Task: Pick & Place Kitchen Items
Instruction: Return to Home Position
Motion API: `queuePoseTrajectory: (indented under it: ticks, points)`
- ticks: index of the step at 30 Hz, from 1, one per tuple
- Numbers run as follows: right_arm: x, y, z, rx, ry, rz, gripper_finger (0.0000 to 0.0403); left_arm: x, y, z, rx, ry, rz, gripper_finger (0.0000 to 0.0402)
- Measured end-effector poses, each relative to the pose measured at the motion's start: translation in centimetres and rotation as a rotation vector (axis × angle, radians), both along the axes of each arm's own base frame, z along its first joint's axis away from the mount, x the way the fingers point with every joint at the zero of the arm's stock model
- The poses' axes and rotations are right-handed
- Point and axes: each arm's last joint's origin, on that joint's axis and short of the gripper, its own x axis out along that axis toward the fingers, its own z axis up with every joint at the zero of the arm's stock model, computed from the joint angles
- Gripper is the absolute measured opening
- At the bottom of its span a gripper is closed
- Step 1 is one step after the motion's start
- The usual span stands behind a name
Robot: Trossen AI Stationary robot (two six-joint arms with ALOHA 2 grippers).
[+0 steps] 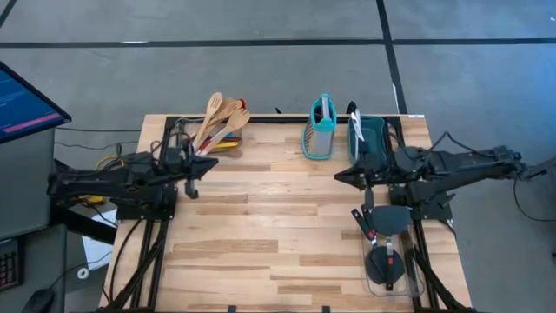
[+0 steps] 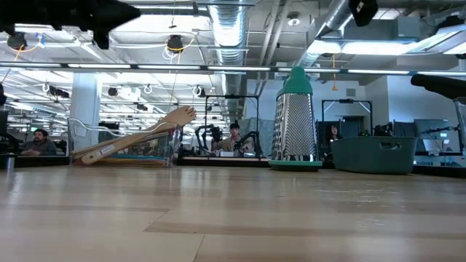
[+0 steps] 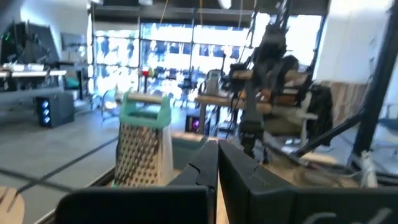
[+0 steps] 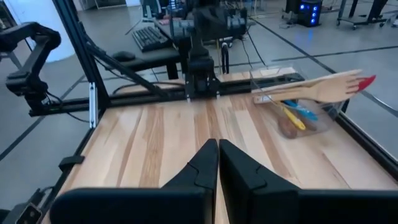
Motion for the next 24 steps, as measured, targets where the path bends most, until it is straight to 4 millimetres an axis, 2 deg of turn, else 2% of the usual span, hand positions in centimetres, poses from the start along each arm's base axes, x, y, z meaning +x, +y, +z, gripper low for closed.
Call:
queuePoseTrajectory:
  ticks: [9, 14, 24]
  points:
    - [-3.5, -0.6, -3.2, 0.054, -0.047, -0.011, 0.001, -3.6, -0.2, 0.2, 0.022, -0.06, 0.012, 0.0001]
    - [-5.6, -0.9, -3.8, 0.086, -0.135, -0.013, 0.001, -5.0, -0.2, 0.0, 0.019, -0.08, 0.014, 0.0001]
    - [-9.1, -1.5, -4.1, 0.084, -0.282, -0.003, 0.001, -4.9, -0.2, -0.5, -0.004, -0.032, 0.01, 0.0001]
